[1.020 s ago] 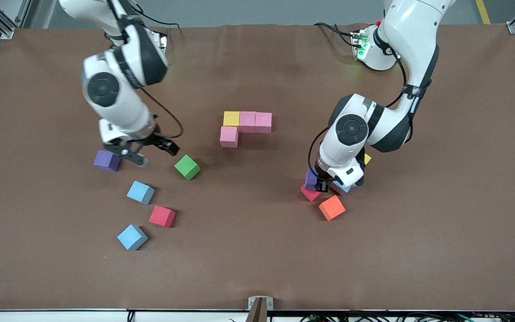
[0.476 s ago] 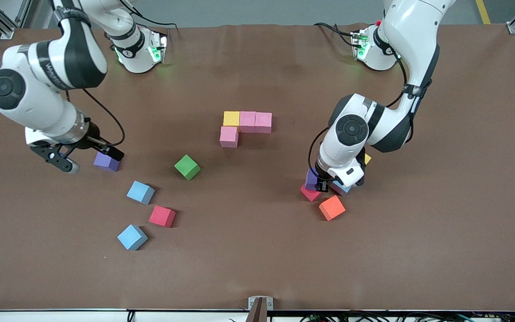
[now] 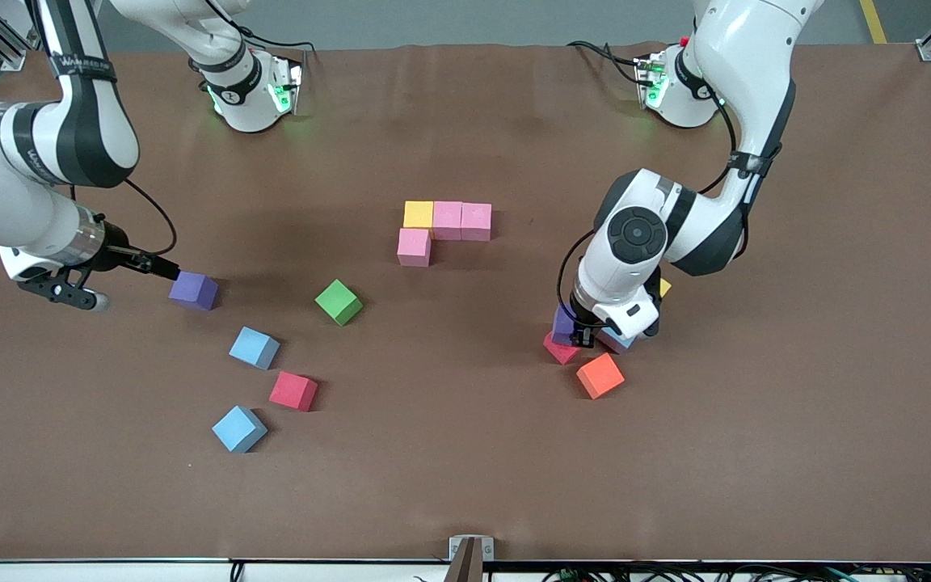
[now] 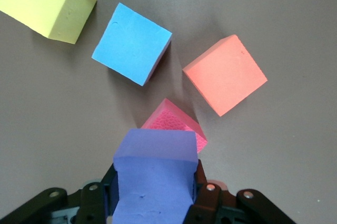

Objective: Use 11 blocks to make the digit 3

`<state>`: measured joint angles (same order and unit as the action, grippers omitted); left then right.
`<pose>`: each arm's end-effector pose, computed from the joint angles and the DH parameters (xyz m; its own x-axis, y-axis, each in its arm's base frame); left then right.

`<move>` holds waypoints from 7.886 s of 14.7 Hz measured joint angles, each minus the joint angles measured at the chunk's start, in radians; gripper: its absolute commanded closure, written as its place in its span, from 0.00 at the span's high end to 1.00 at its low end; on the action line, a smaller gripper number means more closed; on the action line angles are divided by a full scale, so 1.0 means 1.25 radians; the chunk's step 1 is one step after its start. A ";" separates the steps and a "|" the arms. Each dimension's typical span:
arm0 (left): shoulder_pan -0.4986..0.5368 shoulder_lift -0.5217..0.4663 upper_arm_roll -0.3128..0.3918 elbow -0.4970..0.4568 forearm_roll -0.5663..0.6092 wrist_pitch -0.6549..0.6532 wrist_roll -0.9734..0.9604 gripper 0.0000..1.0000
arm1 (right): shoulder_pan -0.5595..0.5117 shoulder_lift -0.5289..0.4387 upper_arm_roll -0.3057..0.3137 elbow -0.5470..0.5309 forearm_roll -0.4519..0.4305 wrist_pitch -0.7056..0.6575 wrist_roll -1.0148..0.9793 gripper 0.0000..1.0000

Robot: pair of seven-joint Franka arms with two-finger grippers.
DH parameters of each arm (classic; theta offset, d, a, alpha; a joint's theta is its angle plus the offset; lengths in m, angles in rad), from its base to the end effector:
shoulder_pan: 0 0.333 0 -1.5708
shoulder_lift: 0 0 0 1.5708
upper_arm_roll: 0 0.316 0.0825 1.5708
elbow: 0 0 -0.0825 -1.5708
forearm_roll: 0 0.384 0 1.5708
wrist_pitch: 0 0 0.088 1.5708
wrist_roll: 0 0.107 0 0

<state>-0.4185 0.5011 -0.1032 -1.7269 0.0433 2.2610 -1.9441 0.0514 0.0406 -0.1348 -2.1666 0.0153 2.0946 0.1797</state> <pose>0.5849 -0.3271 0.2987 0.1615 0.9865 -0.0273 0.9866 -0.1607 0.0281 0.5268 -0.0430 0.3675 0.9571 -0.2674 -0.1114 -0.2676 -0.9634 0.0133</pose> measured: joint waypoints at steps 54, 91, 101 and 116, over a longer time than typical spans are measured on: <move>0.005 0.000 0.001 0.014 0.000 -0.016 0.000 0.32 | 0.310 0.090 0.038 0.081 0.113 0.099 0.005 0.01; -0.001 0.004 -0.003 0.021 0.000 -0.019 0.000 0.32 | 0.627 0.407 -0.025 0.195 0.114 0.297 0.434 0.01; 0.004 0.004 -0.002 0.023 0.000 -0.019 0.000 0.32 | 0.636 0.385 -0.025 0.163 0.114 0.318 0.434 0.01; 0.005 0.004 0.000 0.027 0.000 -0.019 0.000 0.32 | 0.654 0.385 -0.025 0.152 0.114 0.323 0.435 0.01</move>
<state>-0.4121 0.5062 -0.1034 -1.6929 0.0433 2.2369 -1.9441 0.8692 0.5220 -0.1663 -1.9767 0.1584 2.4980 0.7231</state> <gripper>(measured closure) 0.449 0.396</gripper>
